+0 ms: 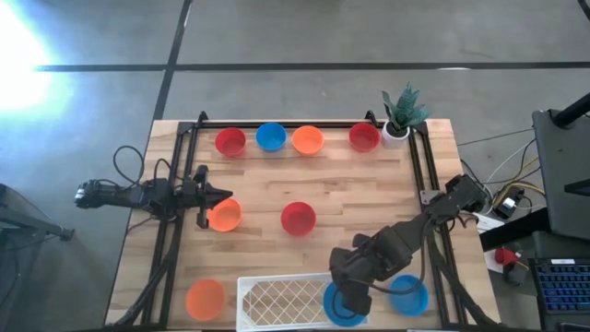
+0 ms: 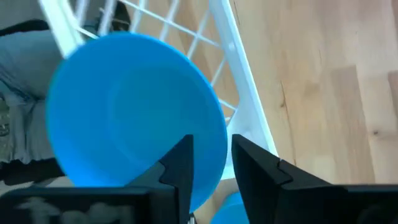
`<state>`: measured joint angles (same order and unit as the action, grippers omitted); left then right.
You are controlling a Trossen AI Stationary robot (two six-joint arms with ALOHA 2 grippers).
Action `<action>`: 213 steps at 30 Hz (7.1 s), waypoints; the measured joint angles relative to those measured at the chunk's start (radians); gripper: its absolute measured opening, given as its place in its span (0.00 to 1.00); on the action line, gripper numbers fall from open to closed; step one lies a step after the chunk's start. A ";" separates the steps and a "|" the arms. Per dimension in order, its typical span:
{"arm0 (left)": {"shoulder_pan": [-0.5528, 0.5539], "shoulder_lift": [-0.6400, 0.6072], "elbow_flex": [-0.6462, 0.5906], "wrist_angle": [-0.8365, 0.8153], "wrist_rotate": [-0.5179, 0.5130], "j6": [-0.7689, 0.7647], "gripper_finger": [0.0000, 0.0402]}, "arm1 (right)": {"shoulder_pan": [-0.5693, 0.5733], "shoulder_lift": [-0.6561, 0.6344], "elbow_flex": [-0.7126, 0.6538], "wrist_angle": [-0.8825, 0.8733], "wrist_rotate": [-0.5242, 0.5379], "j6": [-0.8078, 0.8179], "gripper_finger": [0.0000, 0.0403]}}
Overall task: Pick & Place Mini bowls
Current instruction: Put the middle orange bowl on the shelf
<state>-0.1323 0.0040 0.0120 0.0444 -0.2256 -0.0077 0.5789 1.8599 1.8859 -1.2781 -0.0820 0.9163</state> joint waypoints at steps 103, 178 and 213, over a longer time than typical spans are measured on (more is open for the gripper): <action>0.001 1.080 0.853 -0.987 -0.102 -0.769 0.25 | -0.256 -0.597 -0.362 0.395 0.527 -0.632 0.02; -0.001 1.415 0.764 -0.890 0.116 -0.848 0.23 | -0.256 -0.599 -0.362 0.394 0.523 -0.622 0.02; -0.085 1.443 1.377 -1.226 -0.005 -0.480 0.00 | -0.256 -0.608 -0.360 0.393 0.516 -0.629 0.02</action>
<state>-0.2169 1.4474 1.3889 -1.1811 -0.2310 -0.4872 0.3227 1.2517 1.5261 -0.8848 0.4339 0.2876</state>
